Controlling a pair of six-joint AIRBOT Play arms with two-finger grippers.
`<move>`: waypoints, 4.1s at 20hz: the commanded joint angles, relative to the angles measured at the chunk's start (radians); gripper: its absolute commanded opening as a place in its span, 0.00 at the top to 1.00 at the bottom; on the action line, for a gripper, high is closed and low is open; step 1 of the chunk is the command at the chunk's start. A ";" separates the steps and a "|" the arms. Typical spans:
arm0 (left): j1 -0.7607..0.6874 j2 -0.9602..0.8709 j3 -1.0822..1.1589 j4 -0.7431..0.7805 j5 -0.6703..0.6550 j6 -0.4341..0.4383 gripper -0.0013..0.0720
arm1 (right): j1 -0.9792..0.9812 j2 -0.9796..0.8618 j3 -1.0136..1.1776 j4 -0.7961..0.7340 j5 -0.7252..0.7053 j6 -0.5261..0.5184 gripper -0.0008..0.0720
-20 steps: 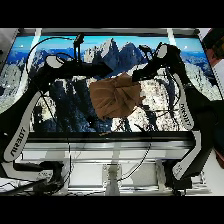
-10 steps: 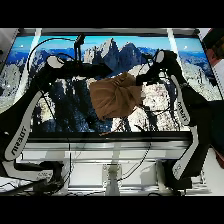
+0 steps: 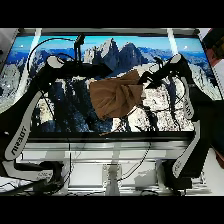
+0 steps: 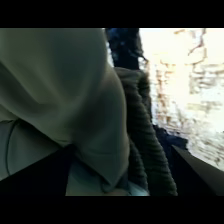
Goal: Fold the clothes and pants, and hang the long-sleeved shirts on hangers.
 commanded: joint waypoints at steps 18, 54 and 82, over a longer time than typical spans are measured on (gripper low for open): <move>0.008 0.048 0.000 0.000 -0.004 0.094 0.04 | 0.035 0.226 0.003 0.272 -0.079 -0.292 0.95; 0.019 0.252 0.000 0.000 0.088 0.095 0.04 | -1.508 0.766 -0.211 0.204 0.267 0.059 0.50; 0.019 0.252 0.000 0.000 0.088 0.094 0.04 | 0.120 0.768 -0.208 -0.679 -0.093 0.111 0.95</move>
